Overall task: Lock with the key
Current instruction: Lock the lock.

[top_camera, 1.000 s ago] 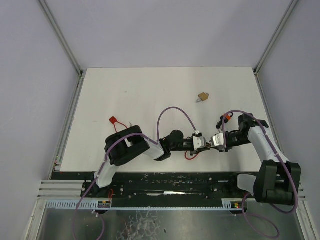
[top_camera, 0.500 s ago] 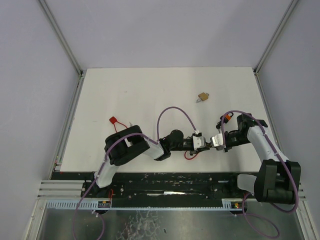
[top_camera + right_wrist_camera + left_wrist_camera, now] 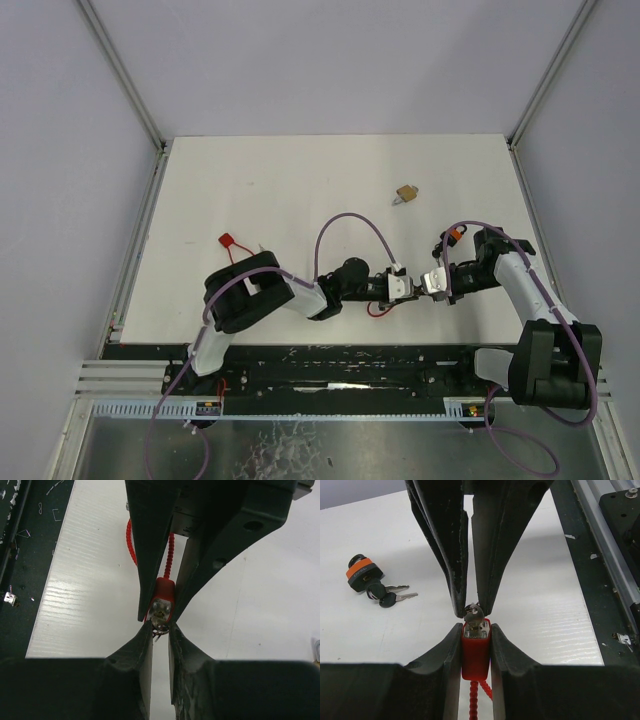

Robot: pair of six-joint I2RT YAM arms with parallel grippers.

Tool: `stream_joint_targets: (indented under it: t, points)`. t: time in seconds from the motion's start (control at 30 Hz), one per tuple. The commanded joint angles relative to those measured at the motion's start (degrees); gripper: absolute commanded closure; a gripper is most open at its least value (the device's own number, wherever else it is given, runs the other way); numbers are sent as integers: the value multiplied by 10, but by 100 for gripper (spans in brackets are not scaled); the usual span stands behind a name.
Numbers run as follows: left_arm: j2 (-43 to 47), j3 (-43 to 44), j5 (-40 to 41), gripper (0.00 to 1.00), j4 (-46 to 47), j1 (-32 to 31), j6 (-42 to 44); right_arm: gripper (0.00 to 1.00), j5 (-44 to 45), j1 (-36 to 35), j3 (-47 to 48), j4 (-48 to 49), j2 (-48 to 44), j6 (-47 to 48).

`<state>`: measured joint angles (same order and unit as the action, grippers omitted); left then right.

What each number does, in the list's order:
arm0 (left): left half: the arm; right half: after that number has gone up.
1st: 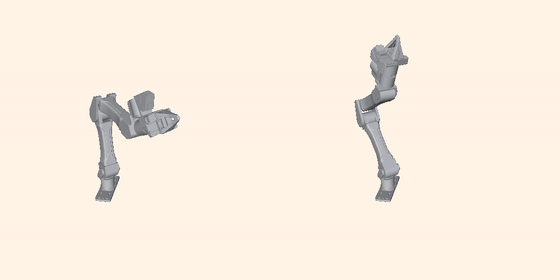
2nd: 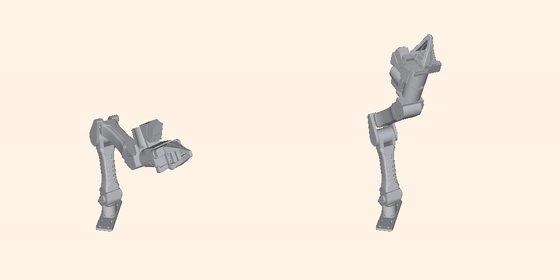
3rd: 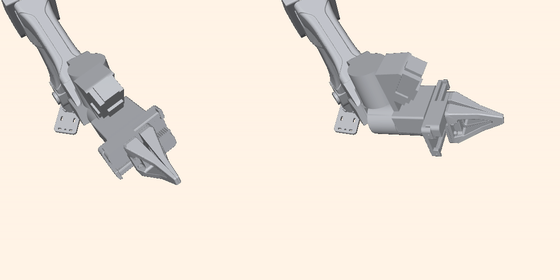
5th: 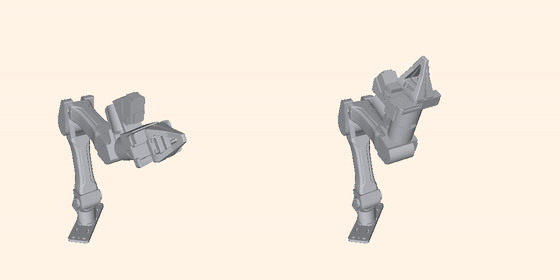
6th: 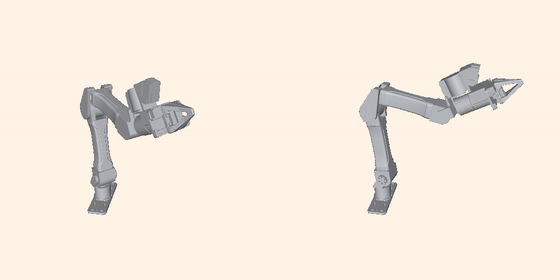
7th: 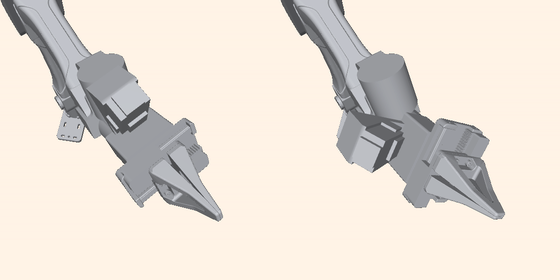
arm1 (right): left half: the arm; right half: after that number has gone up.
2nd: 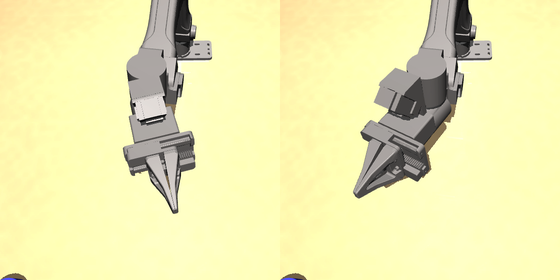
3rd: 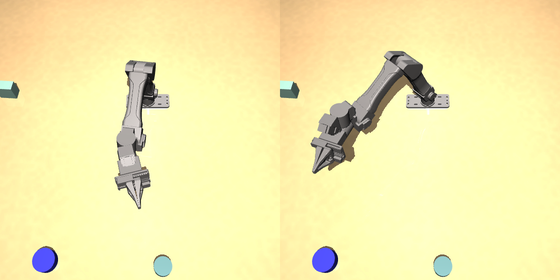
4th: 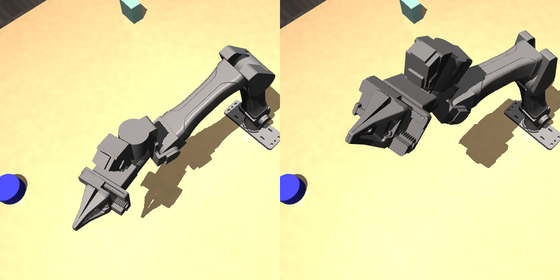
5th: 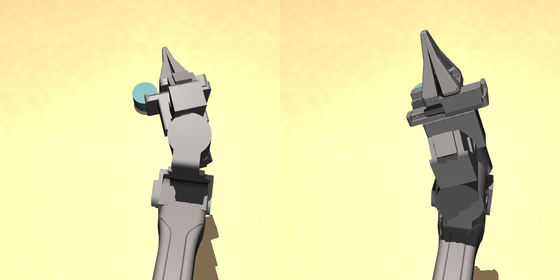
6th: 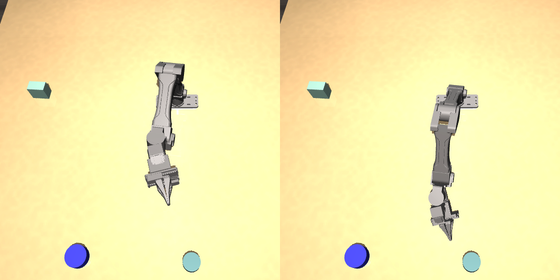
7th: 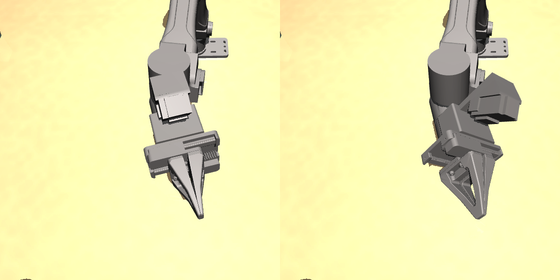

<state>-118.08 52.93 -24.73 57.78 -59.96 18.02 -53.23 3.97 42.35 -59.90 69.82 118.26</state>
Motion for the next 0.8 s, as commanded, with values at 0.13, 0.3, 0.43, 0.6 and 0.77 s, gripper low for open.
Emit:
stream_joint_targets:
  t: [0.13,0.3,0.43,0.6,0.77]
  points:
    - [16,-7,33,100,21,0,54,99,-46,-4,20,-9,-3,54]
    - [17,-16,43,100,40,-2,61,99,-52,-4,14,16,-23,-11]
    - [15,-12,41,100,44,-3,62,98,-59,-4,4,37,-40,-45]
    - [18,-16,43,100,52,-4,65,98,-63,-4,10,35,-37,-60]
    - [22,-21,42,100,59,-3,66,97,-66,-4,12,36,-40,-77]
